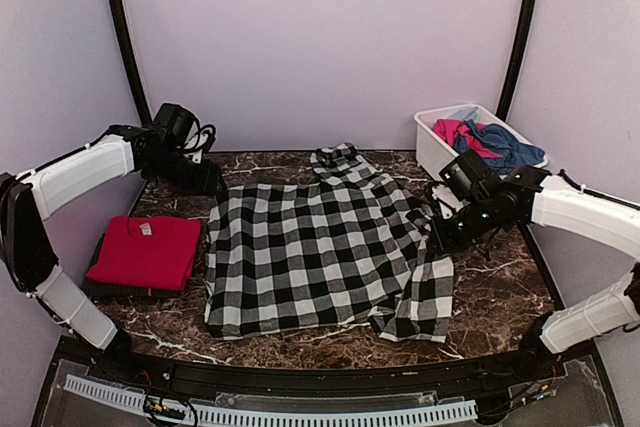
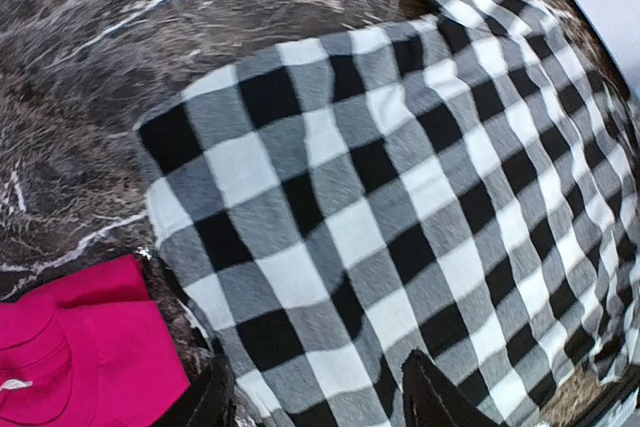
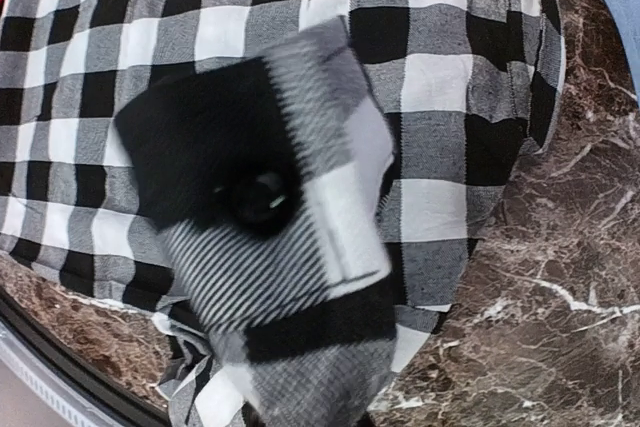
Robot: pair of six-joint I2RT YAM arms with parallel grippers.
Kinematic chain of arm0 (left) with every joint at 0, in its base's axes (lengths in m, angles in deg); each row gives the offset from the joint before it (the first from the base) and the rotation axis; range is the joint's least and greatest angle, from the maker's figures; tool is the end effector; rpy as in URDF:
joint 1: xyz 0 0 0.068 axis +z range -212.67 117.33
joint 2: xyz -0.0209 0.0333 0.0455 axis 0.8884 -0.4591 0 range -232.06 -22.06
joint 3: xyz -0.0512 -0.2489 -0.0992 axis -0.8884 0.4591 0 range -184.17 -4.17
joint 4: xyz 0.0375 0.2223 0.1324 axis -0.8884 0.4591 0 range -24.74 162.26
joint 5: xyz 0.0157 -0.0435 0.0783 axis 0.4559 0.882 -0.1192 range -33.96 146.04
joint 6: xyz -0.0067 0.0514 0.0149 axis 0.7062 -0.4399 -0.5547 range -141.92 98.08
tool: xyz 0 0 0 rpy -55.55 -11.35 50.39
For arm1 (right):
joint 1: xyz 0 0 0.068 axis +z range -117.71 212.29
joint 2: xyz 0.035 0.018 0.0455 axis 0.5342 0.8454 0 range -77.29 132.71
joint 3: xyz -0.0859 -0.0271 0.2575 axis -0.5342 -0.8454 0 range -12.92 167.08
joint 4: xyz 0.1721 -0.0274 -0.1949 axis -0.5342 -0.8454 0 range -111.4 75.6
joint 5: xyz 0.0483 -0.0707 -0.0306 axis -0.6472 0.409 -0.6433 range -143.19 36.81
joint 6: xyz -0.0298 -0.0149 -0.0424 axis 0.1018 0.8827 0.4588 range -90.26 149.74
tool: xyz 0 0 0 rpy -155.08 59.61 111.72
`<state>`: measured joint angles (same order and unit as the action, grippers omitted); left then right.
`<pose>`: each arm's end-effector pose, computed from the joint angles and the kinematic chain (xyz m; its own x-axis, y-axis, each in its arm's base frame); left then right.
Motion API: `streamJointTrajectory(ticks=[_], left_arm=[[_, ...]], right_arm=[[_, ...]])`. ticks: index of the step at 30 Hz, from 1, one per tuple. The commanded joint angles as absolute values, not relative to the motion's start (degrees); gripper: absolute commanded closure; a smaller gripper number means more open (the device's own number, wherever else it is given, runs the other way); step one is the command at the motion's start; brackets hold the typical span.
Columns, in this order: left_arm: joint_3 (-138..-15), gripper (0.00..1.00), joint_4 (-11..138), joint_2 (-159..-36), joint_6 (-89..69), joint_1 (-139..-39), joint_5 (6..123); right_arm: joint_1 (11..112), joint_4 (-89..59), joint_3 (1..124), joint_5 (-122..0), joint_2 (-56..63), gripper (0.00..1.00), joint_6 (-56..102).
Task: Fold and stack the mixed laundry pile
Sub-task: Flatten out the crumpled shirt at the center of the board, then smooth out the flattened shirt at the center of the board.
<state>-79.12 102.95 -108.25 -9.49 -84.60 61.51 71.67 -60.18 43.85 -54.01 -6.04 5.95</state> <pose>0.3014 -0.1251 0.3055 -0.7754 0.0812 -0.6262 0.2692 0.9395 -0.2116 0.1865 0.1537 0.2652 -0.8722 -0.1941 -0.4490 -0.3148 0.9253 0.2115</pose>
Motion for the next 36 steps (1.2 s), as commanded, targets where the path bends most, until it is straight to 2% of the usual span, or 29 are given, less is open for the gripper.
streamJointTrajectory(ticks=[1,4,6,8,12,16,19,20,23,29,36], left_arm=[[-78.24,0.44,97.80,-111.29,-1.68,-76.39,66.51],[-78.11,0.44,97.05,-114.00,-0.13,-72.83,66.86],[-78.36,0.45,96.96,-116.13,0.69,-70.72,67.40],[-78.45,0.47,96.05,-118.30,1.73,-68.05,69.52],[-79.84,0.58,94.65,-123.23,-0.56,-64.69,71.55],[-83.72,0.68,96.11,-128.84,-3.48,-64.52,74.95],[-85.97,0.70,97.26,-132.09,-4.37,-64.45,76.37],[-87.83,0.70,98.48,-134.24,-4.83,-64.45,76.63],[-89.18,0.70,99.40,-135.14,-5.60,-64.47,77.00],[-88.57,0.74,99.61,-135.60,-6.52,-64.43,78.20],[-88.06,0.74,98.69,-136.87,-7.41,-64.43,81.29]], right_arm=[[70.81,-58.72,43.27,-48.83,-4.63,0.81,7.76],[70.79,-59.56,44.35,-48.81,-5.44,0.42,7.76],[70.78,-60.55,46.71,-48.49,-7.20,0.30,9.35],[70.85,-59.69,49.28,-50.04,-9.16,0.24,12.28],[73.80,-53.64,51.44,-62.88,-10.03,0.30,18.53],[80.76,-48.86,53.04,-68.27,-4.20,0.41,22.98],[87.56,-46.03,55.76,-69.03,1.88,0.50,26.36],[91.65,-43.71,58.73,-68.82,7.13,0.53,28.35],[95.75,-40.68,62.70,-68.28,14.36,0.57,30.44],[102.05,-40.50,73.82,-68.48,28.98,0.61,35.67],[105.64,-41.63,81.54,-70.44,38.44,0.62,39.17]])
